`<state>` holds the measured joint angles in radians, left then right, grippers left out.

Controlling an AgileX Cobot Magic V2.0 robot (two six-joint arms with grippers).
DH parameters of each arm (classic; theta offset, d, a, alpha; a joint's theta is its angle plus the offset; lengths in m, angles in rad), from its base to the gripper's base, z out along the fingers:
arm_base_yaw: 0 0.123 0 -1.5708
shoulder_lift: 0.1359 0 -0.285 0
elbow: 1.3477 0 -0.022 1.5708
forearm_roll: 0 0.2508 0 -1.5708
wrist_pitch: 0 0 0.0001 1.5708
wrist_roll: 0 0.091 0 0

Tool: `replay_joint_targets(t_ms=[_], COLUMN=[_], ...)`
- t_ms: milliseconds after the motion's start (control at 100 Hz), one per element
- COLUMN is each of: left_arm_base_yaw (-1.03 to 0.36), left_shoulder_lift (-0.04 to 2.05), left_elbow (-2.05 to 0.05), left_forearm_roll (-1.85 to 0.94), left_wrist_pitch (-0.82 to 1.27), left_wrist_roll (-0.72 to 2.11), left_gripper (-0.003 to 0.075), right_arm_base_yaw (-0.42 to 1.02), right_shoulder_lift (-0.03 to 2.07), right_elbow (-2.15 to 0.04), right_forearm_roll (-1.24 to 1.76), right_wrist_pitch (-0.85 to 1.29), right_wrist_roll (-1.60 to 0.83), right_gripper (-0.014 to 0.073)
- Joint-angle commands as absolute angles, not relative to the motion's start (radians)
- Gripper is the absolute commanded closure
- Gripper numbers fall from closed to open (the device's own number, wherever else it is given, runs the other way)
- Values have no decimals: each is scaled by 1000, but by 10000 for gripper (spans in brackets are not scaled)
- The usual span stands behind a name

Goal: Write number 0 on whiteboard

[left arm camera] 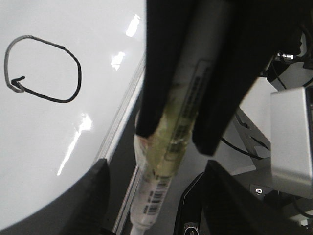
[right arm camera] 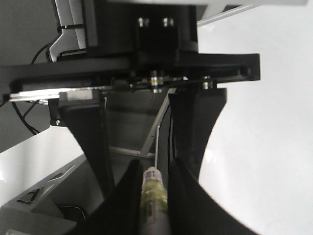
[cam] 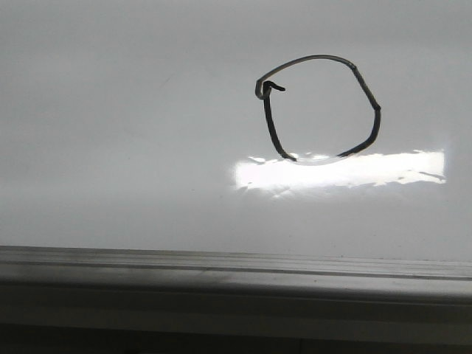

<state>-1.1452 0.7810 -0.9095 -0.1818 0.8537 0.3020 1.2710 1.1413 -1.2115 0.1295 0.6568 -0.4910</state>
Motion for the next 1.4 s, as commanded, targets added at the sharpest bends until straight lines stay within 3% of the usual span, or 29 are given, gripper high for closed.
replay_joint_targets(t_ms=[0, 140, 930, 1020, 1260, 1390], left_arm_base_yaw=[-1146, -1146, -1146, -1146, -1146, -1146], left_shoulder_lift=[781, 781, 821, 821, 823, 838], left_elbow=[-943, -943, -943, -943, -943, -943], left_forearm_roll=[-204, -188, -57, -55, -50, -45], left_wrist_pitch=[811, 811, 815, 808, 786, 788], left_wrist_roll=[300, 289, 182, 182, 184, 184], left_gripper=[381, 415, 444, 497, 733, 740], right_arm_base_yaw=[1272, 1280, 1298, 1298, 1298, 1298], right_shoulder_lift=[1125, 1125, 1123, 1123, 1123, 1123], right_elbow=[-1247, -1247, -1247, -1247, -1247, -1247], right_forearm_roll=[129, 142, 146, 146, 148, 148], right_wrist_pitch=[583, 583, 583, 583, 583, 583], right_wrist_roll=[-500, -500, -500, -500, -500, -500], right_gripper=[669, 669, 669, 669, 669, 669])
